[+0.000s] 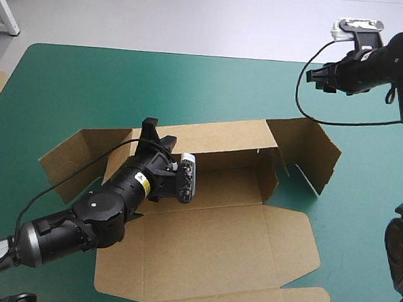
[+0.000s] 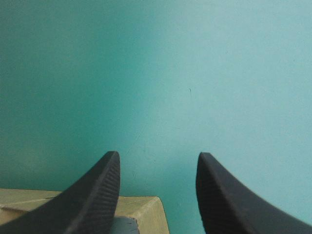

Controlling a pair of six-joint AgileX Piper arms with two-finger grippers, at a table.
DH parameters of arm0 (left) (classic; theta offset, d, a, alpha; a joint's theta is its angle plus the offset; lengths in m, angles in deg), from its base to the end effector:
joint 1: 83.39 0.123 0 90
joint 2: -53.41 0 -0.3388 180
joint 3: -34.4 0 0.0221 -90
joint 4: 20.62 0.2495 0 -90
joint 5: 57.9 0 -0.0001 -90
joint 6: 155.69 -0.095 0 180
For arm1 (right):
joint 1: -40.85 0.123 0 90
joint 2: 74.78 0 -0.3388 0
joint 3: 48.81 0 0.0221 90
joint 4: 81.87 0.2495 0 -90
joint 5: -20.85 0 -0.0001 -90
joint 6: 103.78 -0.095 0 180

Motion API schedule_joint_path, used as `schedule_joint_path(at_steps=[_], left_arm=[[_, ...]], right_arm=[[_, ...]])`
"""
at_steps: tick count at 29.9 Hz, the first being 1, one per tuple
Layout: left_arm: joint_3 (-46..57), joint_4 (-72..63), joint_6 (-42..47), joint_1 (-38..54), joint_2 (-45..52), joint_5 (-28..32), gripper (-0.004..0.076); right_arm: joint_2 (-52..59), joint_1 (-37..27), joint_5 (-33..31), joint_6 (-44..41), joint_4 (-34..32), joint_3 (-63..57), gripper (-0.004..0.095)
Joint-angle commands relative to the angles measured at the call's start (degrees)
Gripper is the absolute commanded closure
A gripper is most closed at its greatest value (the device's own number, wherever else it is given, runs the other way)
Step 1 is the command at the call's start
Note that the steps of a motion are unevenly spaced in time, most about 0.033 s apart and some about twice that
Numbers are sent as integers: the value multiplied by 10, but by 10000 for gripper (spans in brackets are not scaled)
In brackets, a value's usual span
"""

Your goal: Fold the box

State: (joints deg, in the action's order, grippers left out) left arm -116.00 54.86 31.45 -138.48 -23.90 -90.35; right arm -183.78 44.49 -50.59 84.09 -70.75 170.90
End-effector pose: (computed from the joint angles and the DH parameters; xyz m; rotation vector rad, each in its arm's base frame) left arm 0.1800 -0.1715 0.3665 1.5559 1.2821 0.6697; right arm 0.3934 0.0424 0.4802 -0.2496 2.4298 0.2201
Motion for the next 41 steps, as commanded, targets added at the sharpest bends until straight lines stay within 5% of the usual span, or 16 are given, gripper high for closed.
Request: schedule_joint_path(at_steps=[1,10,32,41], left_arm=[[-12,49,8,-4,15,20,734],[-12,72,23,-4,2,22,734],[-2,98,64,-4,-18,9,734],[-2,98,64,-4,-18,9,734]], right_arm=[[-5,-2,1,8,9,19,481],[-50,-1,0,19,47,15,521],[97,-1,1,61,72,-201,521],[160,-1,56,98,116,-296,521]])
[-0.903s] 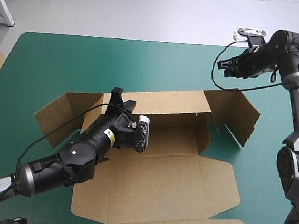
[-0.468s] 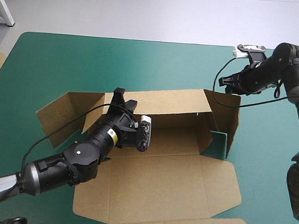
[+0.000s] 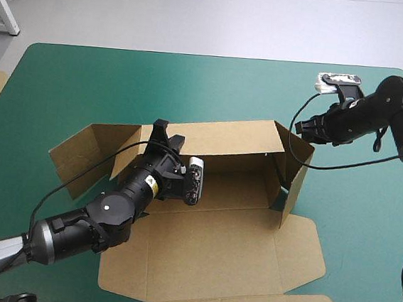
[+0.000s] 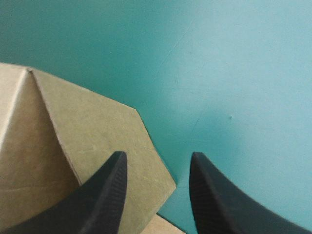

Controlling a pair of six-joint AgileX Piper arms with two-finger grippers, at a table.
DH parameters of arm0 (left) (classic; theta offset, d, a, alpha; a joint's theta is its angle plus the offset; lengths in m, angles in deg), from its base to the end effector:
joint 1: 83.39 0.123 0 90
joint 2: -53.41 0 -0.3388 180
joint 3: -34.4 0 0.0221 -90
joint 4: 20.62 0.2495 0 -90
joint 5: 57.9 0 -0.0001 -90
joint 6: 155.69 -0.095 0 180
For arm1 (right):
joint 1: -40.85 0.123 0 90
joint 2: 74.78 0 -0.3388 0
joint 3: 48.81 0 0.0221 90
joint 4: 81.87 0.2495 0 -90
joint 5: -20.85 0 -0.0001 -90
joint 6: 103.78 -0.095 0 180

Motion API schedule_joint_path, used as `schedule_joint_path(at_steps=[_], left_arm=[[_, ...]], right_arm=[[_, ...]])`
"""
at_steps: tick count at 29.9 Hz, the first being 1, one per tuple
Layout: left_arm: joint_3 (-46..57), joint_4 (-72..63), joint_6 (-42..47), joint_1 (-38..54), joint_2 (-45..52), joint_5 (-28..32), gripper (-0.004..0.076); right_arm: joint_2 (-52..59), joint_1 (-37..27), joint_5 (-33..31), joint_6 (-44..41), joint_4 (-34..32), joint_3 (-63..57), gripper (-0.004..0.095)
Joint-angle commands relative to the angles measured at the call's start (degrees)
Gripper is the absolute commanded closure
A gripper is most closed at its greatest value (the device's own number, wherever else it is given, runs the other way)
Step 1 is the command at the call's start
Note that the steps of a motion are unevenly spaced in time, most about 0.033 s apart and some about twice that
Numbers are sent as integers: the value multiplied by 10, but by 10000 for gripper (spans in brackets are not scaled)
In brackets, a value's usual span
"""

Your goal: Fold the box

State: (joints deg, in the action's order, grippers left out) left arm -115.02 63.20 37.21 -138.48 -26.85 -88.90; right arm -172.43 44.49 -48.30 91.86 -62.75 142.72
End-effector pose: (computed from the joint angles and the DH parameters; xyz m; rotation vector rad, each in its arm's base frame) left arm 0.1876 -0.1836 0.3549 1.5876 1.2201 0.7019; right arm 0.3293 0.0501 0.4163 -0.3779 2.6278 0.3893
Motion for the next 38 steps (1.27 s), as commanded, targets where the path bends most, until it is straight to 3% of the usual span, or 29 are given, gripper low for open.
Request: schedule_joint_path(at_steps=[1,19,24,35,38], left_arm=[[-11,14,7,-4,11,-4,734],[-11,18,11,-4,11,-11,734],[-11,18,11,-4,11,-11,734],[-11,18,11,-4,11,-12,734],[-11,18,11,-4,11,-12,734]], right_arm=[[52,-1,40,29,48,-26,521],[128,1,65,104,143,-157,561],[139,32,59,98,104,-178,561],[146,65,20,103,104,-185,561],[151,65,46,107,99,-185,561]])
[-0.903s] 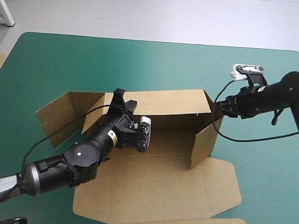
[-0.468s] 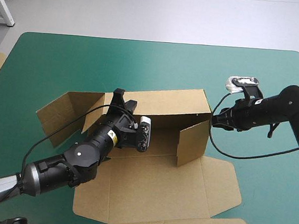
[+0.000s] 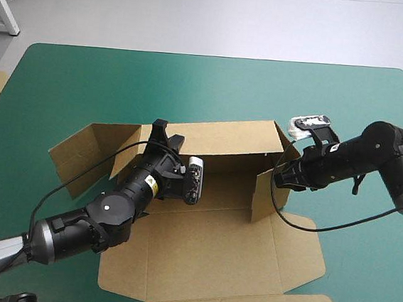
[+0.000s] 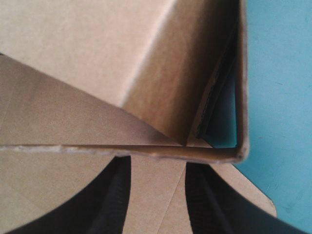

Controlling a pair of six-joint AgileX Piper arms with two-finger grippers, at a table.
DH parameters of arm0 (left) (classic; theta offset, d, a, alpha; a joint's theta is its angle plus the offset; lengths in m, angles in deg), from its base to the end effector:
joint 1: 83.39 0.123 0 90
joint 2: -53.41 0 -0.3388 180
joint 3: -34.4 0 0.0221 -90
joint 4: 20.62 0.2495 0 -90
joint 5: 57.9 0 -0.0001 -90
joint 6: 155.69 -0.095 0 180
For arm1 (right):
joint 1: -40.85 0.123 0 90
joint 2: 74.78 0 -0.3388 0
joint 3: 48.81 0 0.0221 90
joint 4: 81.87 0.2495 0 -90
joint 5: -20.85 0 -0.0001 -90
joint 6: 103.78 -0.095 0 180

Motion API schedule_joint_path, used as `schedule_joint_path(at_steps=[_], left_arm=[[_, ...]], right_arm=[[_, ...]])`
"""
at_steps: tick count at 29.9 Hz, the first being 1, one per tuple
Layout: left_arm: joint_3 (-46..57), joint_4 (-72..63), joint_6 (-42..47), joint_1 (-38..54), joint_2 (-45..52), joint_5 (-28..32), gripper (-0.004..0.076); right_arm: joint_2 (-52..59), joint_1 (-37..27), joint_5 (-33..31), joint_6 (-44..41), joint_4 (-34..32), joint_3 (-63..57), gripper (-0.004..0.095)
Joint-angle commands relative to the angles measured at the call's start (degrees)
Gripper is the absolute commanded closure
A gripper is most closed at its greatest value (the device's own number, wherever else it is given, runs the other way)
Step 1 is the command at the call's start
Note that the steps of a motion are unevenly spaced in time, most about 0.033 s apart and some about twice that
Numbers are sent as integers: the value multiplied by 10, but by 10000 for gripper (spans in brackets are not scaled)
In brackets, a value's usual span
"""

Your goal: Fold the box

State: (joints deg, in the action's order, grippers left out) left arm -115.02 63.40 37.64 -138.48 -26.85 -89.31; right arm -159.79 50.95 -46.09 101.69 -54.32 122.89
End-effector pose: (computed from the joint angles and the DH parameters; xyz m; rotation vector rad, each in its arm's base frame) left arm 0.1879 -0.1830 0.3552 1.5804 1.2264 0.7064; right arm 0.2424 0.0843 0.3886 -0.6738 2.5988 0.5812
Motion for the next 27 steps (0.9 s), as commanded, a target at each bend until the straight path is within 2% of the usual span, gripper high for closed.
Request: schedule_joint_path(at_steps=[1,4,7,10,12,15,19,22,27], left_arm=[[-11,16,6,-4,11,-8,734],[-11,16,6,-4,11,-9,734],[-11,16,6,-4,11,-8,734],[-11,16,6,-4,11,-8,734],[-11,16,6,-4,11,-13,734],[-11,16,6,-4,11,-13,734],[-11,14,6,-4,11,-13,734],[-11,14,6,-4,11,-13,734],[-11,14,6,-4,11,-13,734]], right_arm=[[24,0,25,9,15,13,561],[28,0,16,9,15,13,559],[34,0,43,10,-2,13,555],[36,0,68,4,-50,13,525],[37,0,53,-12,-75,13,480],[49,0,17,-30,-87,13,478],[92,0,28,-46,-109,18,478],[122,0,29,-96,-151,44,478],[122,0,27,-133,-193,94,478]])
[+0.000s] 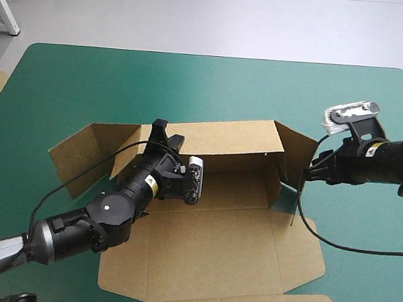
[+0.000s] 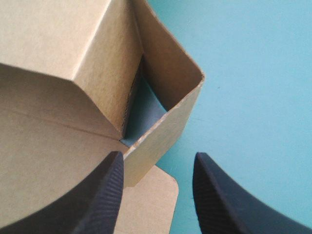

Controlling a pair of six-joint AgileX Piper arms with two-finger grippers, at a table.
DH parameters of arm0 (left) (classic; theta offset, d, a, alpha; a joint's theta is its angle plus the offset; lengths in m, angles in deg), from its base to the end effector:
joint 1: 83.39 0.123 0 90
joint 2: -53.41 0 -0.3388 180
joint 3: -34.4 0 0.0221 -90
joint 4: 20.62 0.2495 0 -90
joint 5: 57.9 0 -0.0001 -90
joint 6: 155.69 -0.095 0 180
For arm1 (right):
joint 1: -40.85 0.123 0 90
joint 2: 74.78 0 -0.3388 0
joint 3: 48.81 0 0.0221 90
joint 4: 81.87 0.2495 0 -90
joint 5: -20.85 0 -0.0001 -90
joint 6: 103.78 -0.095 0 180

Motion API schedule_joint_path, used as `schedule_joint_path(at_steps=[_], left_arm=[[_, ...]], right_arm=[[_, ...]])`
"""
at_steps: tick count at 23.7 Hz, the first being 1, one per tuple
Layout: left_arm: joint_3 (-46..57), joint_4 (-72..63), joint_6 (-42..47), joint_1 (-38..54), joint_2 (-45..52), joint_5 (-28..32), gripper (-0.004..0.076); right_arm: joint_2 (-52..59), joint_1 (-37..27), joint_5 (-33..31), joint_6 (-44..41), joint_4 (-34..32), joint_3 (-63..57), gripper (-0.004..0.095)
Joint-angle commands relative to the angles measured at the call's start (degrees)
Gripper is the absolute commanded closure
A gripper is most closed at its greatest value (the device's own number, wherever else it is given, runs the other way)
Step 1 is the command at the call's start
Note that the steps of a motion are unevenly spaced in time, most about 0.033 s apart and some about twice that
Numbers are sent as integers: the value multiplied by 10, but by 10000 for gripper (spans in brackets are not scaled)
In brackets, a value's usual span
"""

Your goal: Fold the box

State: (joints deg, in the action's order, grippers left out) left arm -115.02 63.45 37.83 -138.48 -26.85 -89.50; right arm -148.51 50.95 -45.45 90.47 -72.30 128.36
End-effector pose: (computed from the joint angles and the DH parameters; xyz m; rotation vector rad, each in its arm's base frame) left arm 0.1880 -0.1827 0.3552 1.5770 1.2298 0.7081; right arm 0.1940 0.0492 0.4531 -0.5044 2.4309 0.1880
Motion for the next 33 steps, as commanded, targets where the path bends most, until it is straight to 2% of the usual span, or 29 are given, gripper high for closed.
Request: schedule_joint_path(at_steps=[1,4,7,9,11,14,18,20,24,28,33], left_arm=[[-11,13,4,-4,11,-11,734],[-11,13,4,-4,11,-11,734],[-11,13,4,-4,11,-11,734],[-11,13,4,-4,11,-11,734],[-11,13,4,-4,11,-11,734],[-11,13,0,-4,11,-11,734],[-11,12,-14,-4,11,-11,734],[-11,12,-14,-4,11,-11,734],[-11,12,-12,-4,11,-11,734],[-11,12,-13,-4,11,-11,734],[-11,12,-13,-4,11,-12,734]], right_arm=[[4,-3,21,-24,-14,49,478],[-18,-17,33,-38,-12,79,478],[-55,-48,75,-40,2,108,480],[-104,-86,90,-30,55,142,480],[-164,-111,72,-18,83,176,481],[-230,-113,58,-12,93,201,493],[-283,-107,47,31,134,201,613],[-285,-105,34,40,147,192,647],[-254,-105,23,79,189,132,651],[-209,-105,49,104,201,65,652],[-138,-105,102,198,278,-26,652]])
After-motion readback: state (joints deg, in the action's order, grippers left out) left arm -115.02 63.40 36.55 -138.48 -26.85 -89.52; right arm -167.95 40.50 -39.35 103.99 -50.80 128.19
